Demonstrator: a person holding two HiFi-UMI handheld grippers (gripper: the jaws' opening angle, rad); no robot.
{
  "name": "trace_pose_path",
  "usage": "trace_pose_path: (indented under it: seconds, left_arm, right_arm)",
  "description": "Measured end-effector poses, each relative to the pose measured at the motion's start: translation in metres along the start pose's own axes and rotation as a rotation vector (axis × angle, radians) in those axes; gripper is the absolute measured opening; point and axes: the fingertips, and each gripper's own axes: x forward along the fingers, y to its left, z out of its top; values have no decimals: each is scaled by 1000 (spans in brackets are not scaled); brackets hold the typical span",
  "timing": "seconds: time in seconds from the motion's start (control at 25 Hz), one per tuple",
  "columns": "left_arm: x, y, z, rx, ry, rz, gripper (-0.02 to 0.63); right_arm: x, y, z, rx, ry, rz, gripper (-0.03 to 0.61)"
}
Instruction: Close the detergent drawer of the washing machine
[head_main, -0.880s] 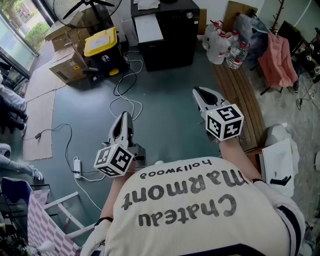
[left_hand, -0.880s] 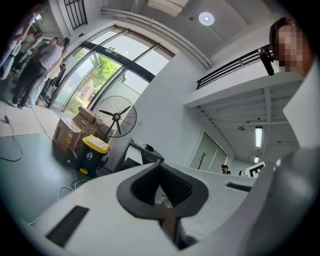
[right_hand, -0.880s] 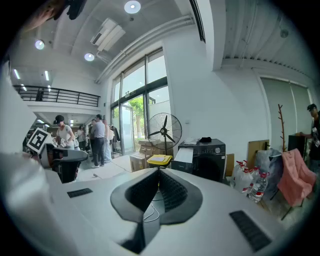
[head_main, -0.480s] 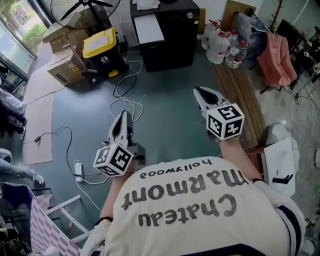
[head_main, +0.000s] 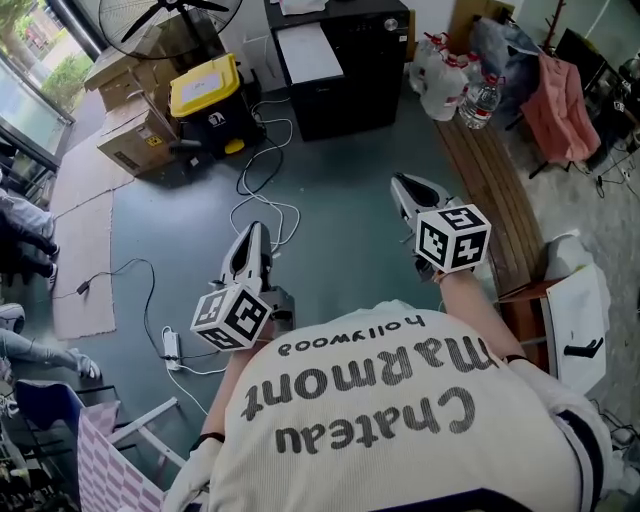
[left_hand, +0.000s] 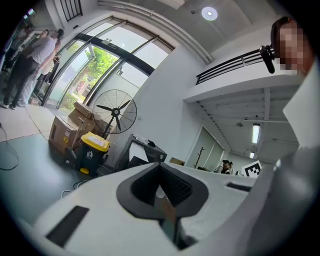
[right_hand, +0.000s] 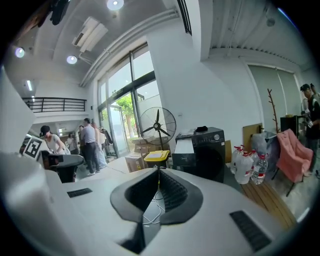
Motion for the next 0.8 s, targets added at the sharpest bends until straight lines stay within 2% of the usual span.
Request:
trace_pose_path:
  seconds: [0.2, 0.52, 0.8]
  left_arm:
    - [0, 34, -8, -34, 45, 37, 8]
    - [19, 54, -42, -101, 170, 5, 8]
    - [56, 67, -37, -104, 161, 4, 8]
  right_arm:
    - [19, 21, -24, -6, 85, 5, 31]
    - [52, 20, -57, 4, 202, -8, 31]
    - [88, 1, -47, -5, 204, 1, 31]
